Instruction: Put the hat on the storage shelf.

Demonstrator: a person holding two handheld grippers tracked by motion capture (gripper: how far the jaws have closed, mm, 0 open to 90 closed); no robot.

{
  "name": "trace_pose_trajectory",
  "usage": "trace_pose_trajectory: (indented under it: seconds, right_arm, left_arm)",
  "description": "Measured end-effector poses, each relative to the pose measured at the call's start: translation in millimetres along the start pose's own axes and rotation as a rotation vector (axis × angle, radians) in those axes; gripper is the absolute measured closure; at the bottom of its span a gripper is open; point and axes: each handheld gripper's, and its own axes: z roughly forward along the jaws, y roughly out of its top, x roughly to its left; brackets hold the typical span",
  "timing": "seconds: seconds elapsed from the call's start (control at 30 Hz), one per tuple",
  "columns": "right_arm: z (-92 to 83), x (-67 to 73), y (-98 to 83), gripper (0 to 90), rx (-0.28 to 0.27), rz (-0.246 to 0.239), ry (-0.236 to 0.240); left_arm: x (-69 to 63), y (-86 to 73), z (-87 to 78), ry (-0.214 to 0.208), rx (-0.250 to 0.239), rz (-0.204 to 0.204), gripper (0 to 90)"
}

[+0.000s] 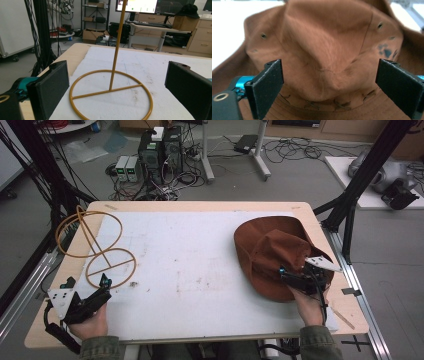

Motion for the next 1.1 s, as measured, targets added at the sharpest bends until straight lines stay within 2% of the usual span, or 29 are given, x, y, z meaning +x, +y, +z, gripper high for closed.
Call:
trace_pose_trajectory:
  seconds: [0.1, 0.17, 0.2, 0.3, 0.37, 0.43, 0.47, 0.5, 0.53, 0.57, 0.6, 0.67, 0.7, 0.73, 1.1]
  right_arm:
    - [15.0, 1.2, 1.2, 7.3, 0.098, -0.006, -0.028]
    - [17.7, 0.7, 1.1, 7.3, 0.117, -0.005, -0.036]
    - [22.4, -1.9, 0.6, 8.0, 0.146, 0.004, -0.045]
    - [26.2, -5.9, 0.4, 27.7, 0.174, 0.002, -0.005]
    - [28.4, -5.2, 1.1, 40.8, 0.182, -0.033, 0.002]
    - [29.5, -2.1, 1.2, 54.8, 0.192, -0.058, -0.017]
    - [29.7, -1.6, 1.0, 65.9, 0.198, -0.06, -0.016]
    - [29.6, -1.7, 0.9, 73.2, 0.201, -0.066, -0.004]
    - [29.3, -1.0, 1.0, 80.6, 0.205, -0.071, -0.013]
    - [28.8, -0.9, 1.2, 84.9, 0.203, -0.074, -0.009]
    - [28.8, -1.7, 1.6, 86.8, 0.202, -0.07, -0.003]
    - [27.8, -6.0, 1.1, 87.8, 0.199, -0.025, 0.029]
    - [27.8, -6.0, 1.1, 87.8, 0.199, -0.025, 0.029]
    - [25.6, -10.4, 0.2, 88.3, 0.185, 0.023, 0.05]
    - [19.4, -9.0, -0.9, 88.6, 0.131, 0.058, 0.049]
  left_arm:
    - [-2.1, 0.3, 0.4, -0.008, 0.001, 0.01, 5.7]
    - [-2.8, 0.3, 0.6, -0.01, 0.0, 0.011, 5.7]
    - [-3.3, 0.3, 0.9, -0.012, 0.0, 0.011, 5.7]
    - [-4.4, 0.0, 2.1, -0.017, 0.003, 0.014, 5.7]
    - [-4.9, -0.2, 2.6, -0.023, 0.003, 0.015, 5.7]
    - [-6.0, -0.3, 3.5, -0.026, 0.007, 0.019, 5.7]
    - [-6.0, -0.3, 3.5, -0.026, 0.007, 0.019, 5.7]
    - [-6.2, -0.4, 3.6, -0.027, 0.008, 0.019, 5.7]
    - [-6.4, -0.5, 3.6, -0.029, 0.011, 0.018, 5.7]
    - [-6.5, -0.7, 3.8, -0.029, 0.011, 0.016, 5.7]
    - [-6.5, -0.9, 3.9, -0.03, 0.012, 0.015, 5.7]
    - [-5.8, -1.1, 3.7, -0.029, 0.014, 0.01, 5.7]
    - [-5.8, -1.1, 3.7, -0.029, 0.014, 0.01, 5.7]
    - [-4.9, -1.1, 3.3, -0.027, 0.012, 0.006, 5.7]
    - [-3.5, -0.9, 2.7, -0.022, 0.007, 0.001, 5.7]
